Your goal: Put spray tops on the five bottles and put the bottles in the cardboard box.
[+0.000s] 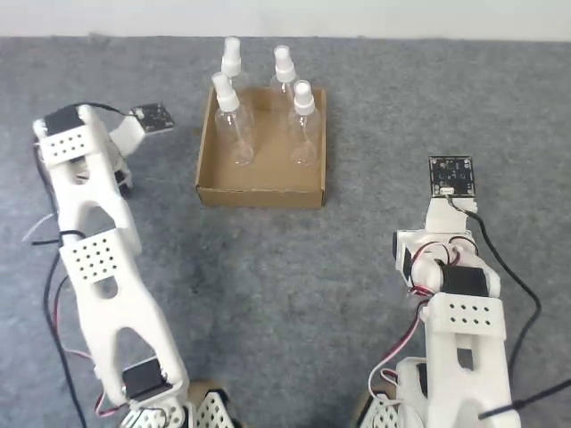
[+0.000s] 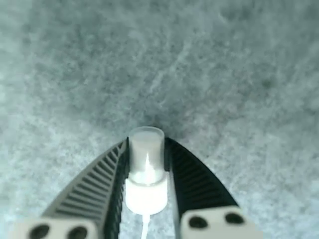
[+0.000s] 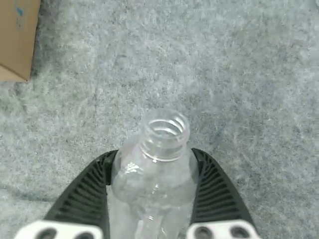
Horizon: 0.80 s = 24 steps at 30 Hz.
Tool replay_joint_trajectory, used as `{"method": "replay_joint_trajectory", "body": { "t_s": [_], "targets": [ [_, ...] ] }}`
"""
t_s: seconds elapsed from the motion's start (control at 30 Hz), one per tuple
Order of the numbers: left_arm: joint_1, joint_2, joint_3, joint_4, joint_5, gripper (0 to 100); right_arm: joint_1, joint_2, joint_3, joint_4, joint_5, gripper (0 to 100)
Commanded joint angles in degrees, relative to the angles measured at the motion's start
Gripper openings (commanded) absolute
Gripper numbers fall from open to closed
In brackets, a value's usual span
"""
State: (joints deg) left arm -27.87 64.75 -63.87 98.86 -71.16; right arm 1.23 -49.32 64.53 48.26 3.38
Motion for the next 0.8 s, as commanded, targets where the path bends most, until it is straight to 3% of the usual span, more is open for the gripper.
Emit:
{"method": "replay_joint_trajectory", "body": {
  "t_s": [0.0, 0.3, 0.53, 0.77],
  "targets": [
    [0.62, -9.23, 2.42, 1.76, 5.36, 1, 0.66, -2.07, -0.53, -0.48, -0.09, 0.7],
    [1.05, -22.07, 18.51, 1.76, 13.54, 1, 0.57, -2.15, -0.97, 1.19, -0.26, 0.7],
    [0.26, -34.64, 34.07, 1.67, 14.24, 1, 0.57, -2.15, -0.97, 1.54, -0.35, 0.7],
    [0.44, -47.91, 45.49, 1.49, 14.24, 1, 0.04, -6.11, -3.78, 8.48, -0.53, 0.7]
  ]
}}
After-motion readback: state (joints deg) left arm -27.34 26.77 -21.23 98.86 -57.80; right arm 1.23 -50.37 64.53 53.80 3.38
